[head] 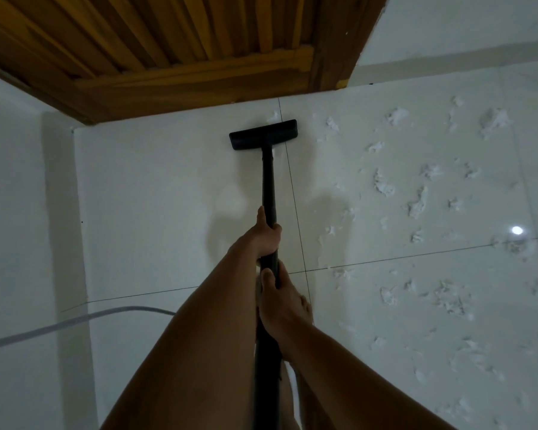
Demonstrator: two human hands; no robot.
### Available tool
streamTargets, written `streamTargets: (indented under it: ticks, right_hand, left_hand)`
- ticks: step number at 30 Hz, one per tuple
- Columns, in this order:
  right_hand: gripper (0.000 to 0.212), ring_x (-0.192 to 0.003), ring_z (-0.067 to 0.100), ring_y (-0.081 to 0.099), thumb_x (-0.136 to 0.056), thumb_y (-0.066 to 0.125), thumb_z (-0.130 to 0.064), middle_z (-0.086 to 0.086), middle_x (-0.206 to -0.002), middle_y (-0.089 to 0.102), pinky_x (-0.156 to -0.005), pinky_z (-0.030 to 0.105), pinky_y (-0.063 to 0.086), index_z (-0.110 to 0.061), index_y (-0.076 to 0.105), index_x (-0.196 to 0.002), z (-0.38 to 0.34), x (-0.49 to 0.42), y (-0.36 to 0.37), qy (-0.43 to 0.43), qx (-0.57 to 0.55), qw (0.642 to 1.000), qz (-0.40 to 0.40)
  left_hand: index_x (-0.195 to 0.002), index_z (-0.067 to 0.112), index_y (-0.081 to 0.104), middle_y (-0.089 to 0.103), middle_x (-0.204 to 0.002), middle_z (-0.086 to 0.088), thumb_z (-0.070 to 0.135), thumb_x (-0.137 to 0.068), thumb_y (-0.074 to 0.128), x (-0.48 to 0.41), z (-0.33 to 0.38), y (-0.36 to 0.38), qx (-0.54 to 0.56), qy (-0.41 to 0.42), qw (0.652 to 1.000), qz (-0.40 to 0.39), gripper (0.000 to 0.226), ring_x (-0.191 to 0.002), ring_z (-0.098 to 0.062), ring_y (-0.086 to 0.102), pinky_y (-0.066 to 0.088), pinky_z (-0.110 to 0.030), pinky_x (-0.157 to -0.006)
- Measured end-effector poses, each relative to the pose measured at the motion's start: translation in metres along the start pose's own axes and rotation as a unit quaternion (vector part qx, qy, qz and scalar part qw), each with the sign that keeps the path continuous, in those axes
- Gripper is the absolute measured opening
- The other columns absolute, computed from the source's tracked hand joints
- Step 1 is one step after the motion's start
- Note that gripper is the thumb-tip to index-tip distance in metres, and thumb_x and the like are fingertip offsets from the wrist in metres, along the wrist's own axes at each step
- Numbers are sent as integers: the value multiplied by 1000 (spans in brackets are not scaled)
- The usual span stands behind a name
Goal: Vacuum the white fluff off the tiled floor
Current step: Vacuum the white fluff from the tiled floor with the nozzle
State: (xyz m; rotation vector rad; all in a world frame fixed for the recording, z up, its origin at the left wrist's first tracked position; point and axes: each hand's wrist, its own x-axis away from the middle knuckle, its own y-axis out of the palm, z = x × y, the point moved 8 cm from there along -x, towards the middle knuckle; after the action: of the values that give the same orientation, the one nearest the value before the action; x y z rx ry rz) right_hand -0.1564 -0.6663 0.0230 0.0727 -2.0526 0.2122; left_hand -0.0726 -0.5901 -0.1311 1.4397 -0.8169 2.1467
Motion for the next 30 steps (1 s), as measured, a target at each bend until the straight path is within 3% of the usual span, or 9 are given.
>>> streamTargets:
  ticks: [3,6,9,11,14,17,20,24,30]
  right_hand:
    - [43,-31,-3,45,-109,29,-33,5,-101,64,-27,3,27,-33,30,-152,2,-14,0,-35,49,998,23]
    - [46,-31,-4,41,-109,28,-36,-5,-84,54,-25,3,26,-38,23,-154,-6,-24,1,8,34,999,28]
    - [44,-44,-9,45,-109,28,-36,3,-95,57,-25,1,25,-34,26,-153,-16,-27,2,31,2,999,28]
    - [39,-46,-1,51,-109,29,-35,8,-105,62,-26,1,25,-34,32,-147,-18,-34,7,32,-25,999,31]
    - [28,-53,14,65,-106,33,-39,10,-119,61,-34,8,40,-44,42,-132,-29,-34,13,27,-59,997,41]
    - [16,-44,12,56,-106,35,-36,13,-92,63,-38,19,47,-45,43,-116,-44,-24,18,48,-126,991,23]
    - [22,-44,17,53,-105,38,-38,15,-82,56,-45,28,51,-45,45,-124,-66,-13,20,53,-139,989,9]
    - [35,-42,12,54,-107,32,-37,9,-75,59,-34,16,44,-44,36,-141,-100,-7,16,55,-106,993,3]
    - [37,-29,7,49,-107,34,-31,7,-70,56,-32,15,42,-38,44,-142,-125,-19,14,97,-125,987,-21]
  left_hand:
    - [-162,42,-19,54,-147,-18,41,-111,30,-5,9,-4,-5,8,1000,-1,71,-110,-35,65,54,-54,-103]
    - [-161,44,-20,58,-142,-18,42,-110,30,-12,14,-13,-5,8,1000,-2,71,-108,-35,67,55,-55,-102]
    - [-161,44,-20,60,-139,-20,42,-110,31,-18,17,-23,-4,2,1000,-4,72,-110,-36,67,54,-57,-102]
    - [-161,44,-19,59,-141,-20,42,-110,31,-21,22,-27,-7,1,1000,-2,72,-113,-37,66,53,-58,-104]
    - [-162,43,-17,57,-143,-20,41,-110,32,-17,31,-37,11,-1,1000,-8,71,-115,-37,64,53,-57,-105]
    - [-164,41,-14,55,-143,-17,38,-111,33,0,44,-52,40,3,999,-8,70,-117,-36,63,55,-53,-102]
    - [-164,42,-13,59,-129,-14,37,-112,33,18,61,-74,64,7,998,0,69,-113,-35,64,56,-47,-89]
    - [-163,46,-7,60,-134,-18,40,-110,35,20,74,-99,80,-15,997,-1,68,-115,-36,66,59,-52,-93]
    - [-161,49,10,54,-149,-21,45,-104,40,-8,71,-113,59,-41,997,-1,64,-120,-37,65,56,-56,-100]
